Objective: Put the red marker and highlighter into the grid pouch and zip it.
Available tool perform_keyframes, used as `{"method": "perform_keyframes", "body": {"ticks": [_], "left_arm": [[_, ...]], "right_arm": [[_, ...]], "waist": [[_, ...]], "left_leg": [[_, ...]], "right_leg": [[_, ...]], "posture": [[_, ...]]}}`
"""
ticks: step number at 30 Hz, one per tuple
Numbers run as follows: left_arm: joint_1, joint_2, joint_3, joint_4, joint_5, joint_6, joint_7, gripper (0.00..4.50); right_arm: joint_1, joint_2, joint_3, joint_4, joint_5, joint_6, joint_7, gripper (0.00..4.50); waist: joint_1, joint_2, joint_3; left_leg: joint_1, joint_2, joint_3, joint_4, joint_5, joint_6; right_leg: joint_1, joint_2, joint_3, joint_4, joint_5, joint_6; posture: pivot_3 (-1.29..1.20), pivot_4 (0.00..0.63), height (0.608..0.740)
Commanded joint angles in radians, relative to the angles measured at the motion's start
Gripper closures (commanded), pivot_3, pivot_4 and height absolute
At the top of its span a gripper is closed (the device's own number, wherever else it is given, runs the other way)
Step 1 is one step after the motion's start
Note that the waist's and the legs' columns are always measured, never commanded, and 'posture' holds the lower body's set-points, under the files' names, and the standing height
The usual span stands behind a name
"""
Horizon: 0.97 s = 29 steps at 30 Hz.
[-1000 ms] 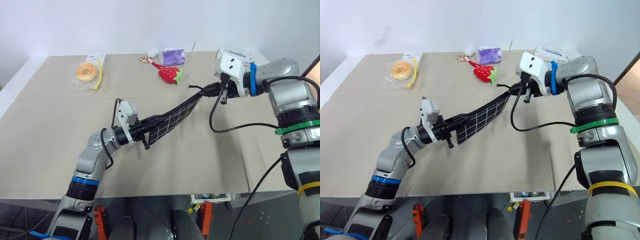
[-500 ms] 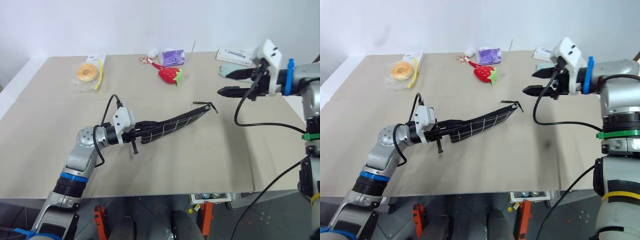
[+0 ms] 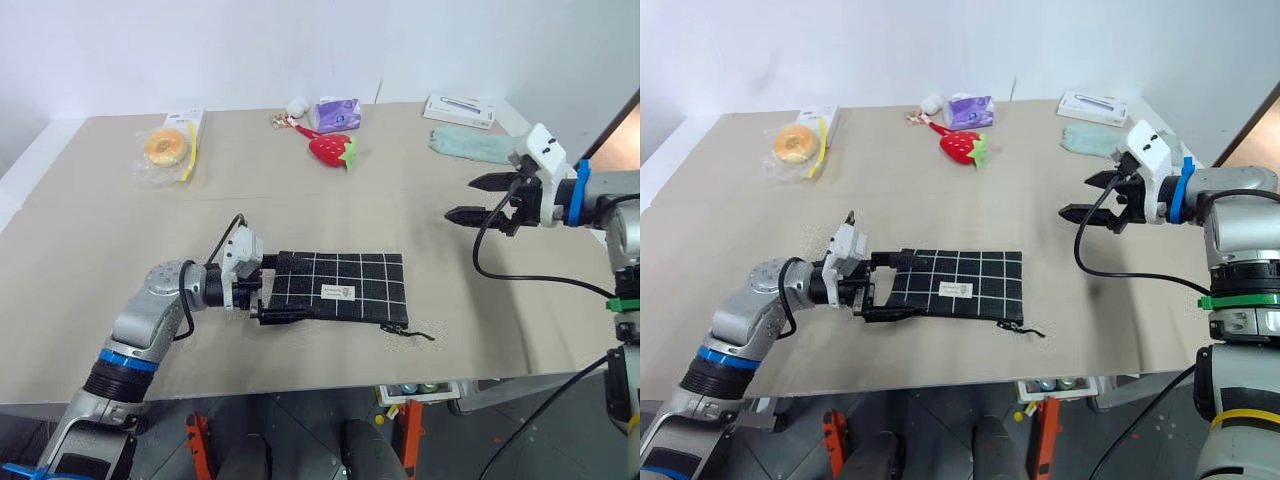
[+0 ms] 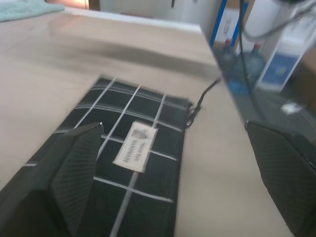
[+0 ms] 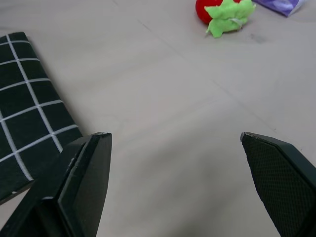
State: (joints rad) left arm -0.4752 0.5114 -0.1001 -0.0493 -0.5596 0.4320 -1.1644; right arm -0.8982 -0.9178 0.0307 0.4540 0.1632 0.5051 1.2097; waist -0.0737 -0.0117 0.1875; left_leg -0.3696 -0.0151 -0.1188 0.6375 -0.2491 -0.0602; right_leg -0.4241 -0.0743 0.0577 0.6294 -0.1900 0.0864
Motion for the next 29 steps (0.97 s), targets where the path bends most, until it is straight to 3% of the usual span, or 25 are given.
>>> {"method": "perform_keyframes", "body": {"ticks": [1,4,8,11,19,29], "left_arm": [[-0.005,0.015,0.076,-0.038,-0.046,0.050,0.050,0.02],[-0.013,0.021,0.134,-0.014,-0.029,0.035,0.112,0.02],[-0.075,0.036,0.283,0.141,0.074,-0.081,0.342,0.02],[-0.094,0.097,0.348,0.235,0.144,-0.120,0.442,0.02],[0.078,0.315,0.395,0.251,0.156,-0.064,0.303,0.02],[0.211,0.375,0.455,0.115,0.091,0.053,0.255,0.02]], "right_arm": [[0.018,-0.034,-0.042,-0.052,0.014,0.007,-0.010,0.00],[0.049,-0.042,-0.058,-0.087,0.034,0.025,-0.005,0.00],[0.091,-0.048,-0.097,-0.105,0.049,0.041,-0.039,0.00],[0.145,-0.030,-0.122,-0.129,0.056,0.033,-0.080,0.00],[0.283,0.012,-0.206,-0.167,0.081,0.021,-0.214,0.00],[0.314,0.056,-0.211,-0.175,0.103,0.015,-0.268,0.00]], "waist": [[0.000,0.000,0.000],[0.000,0.000,0.000],[0.002,0.000,0.000],[0.001,-0.001,0.000],[0.000,-0.001,0.001],[0.001,-0.003,0.001]], "left_leg": [[0.000,0.000,0.000,0.000,0.000,0.000],[0.000,0.000,0.000,0.000,0.000,0.000],[0.000,0.000,0.000,0.000,0.000,0.000],[0.001,0.000,0.000,0.000,0.000,0.000],[0.000,0.000,0.001,0.000,-0.001,0.001],[0.001,0.001,0.001,0.000,0.000,0.001]], "right_leg": [[0.000,0.000,0.000,0.000,0.000,0.000],[0.000,0.000,0.000,0.000,0.000,0.000],[0.000,0.000,0.000,0.000,0.001,-0.001],[0.000,0.000,0.000,0.000,0.001,-0.001],[-0.001,0.000,0.001,0.000,0.003,-0.005],[0.000,0.000,0.000,0.000,0.000,-0.001]], "posture": [[0.00,0.150,0.740],[0.00,0.150,0.740],[0.00,0.150,0.740],[0.00,0.150,0.740],[0.00,0.150,0.740],[0.00,0.150,0.740]]}}
